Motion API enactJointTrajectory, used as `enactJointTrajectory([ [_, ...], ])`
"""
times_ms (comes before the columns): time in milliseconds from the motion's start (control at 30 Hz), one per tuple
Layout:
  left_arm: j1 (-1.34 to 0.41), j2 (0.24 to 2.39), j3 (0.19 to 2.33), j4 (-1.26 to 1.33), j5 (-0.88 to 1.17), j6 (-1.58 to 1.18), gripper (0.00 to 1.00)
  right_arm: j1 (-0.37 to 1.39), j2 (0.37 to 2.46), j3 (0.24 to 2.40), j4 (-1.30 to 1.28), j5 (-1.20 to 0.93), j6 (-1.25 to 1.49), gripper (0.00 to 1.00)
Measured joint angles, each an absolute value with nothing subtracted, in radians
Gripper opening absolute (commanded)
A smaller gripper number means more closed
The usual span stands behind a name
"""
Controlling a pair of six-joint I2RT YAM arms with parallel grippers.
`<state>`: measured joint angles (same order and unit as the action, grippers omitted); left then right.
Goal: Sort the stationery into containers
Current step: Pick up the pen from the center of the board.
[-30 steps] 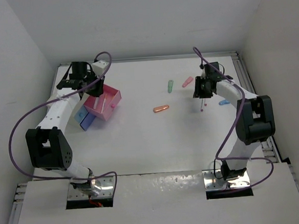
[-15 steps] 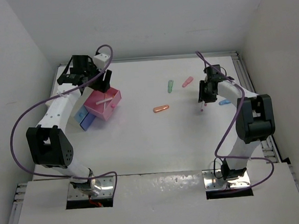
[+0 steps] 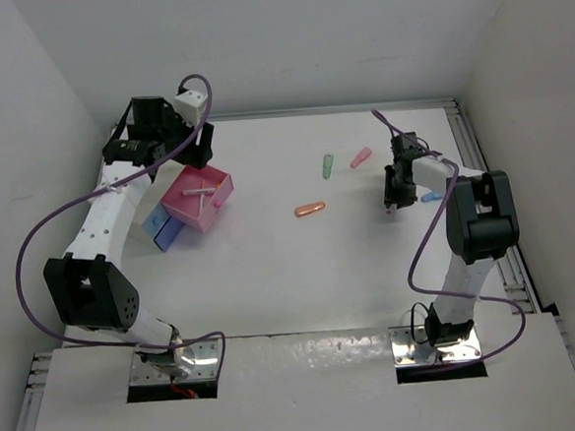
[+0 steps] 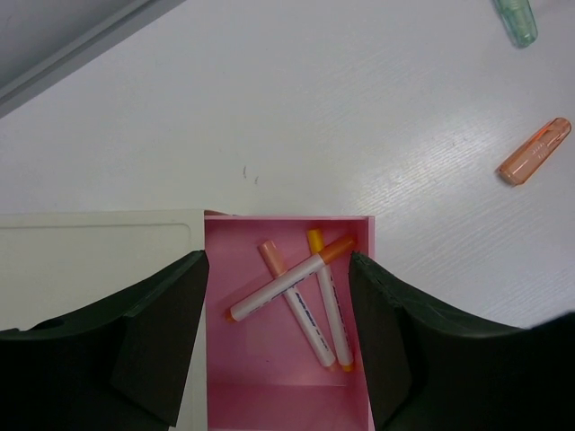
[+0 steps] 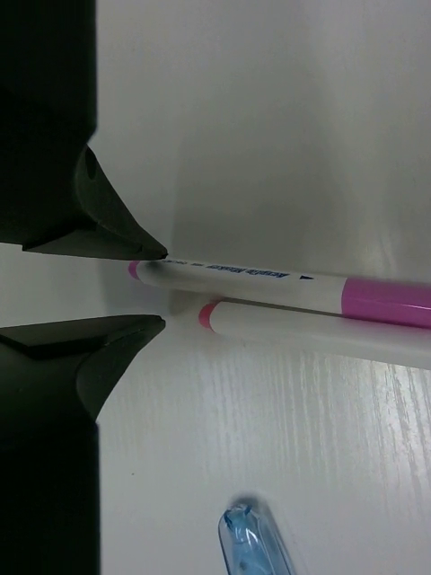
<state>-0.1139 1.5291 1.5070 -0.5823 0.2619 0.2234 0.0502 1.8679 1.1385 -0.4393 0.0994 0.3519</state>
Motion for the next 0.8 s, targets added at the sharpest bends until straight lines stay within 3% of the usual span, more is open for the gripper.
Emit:
enactJointTrajectory([
  [267, -0.115, 1.529, 1.508, -0.584, 0.260, 0.224, 0.71, 0.068, 1.911, 1.149, -0.430, 0.092, 0.359, 0.21],
  [300, -0.115, 1.530, 1.508, -0.586, 0.258, 0.224, 0.71, 0.070, 1.913, 1.151, -0.429, 0.091, 0.360, 0.18],
  [367, -0.115, 1.529, 1.508, -0.590, 0.256, 0.224, 0.71, 0.077, 1.916, 1.154, -0.427, 0.090, 0.356, 0.01],
  [633, -0.105, 1.517, 1.505, -0.582, 0.282, 0.181, 0.74, 0.136, 1.880, 1.142, -0.443, -0.002, 0.338, 0.00],
  [800, -0.062, 1.449, 1.416, -0.459, 0.525, 0.040, 0.78, 0.242, 1.652, 1.068, -0.396, -0.171, 0.313, 0.00],
])
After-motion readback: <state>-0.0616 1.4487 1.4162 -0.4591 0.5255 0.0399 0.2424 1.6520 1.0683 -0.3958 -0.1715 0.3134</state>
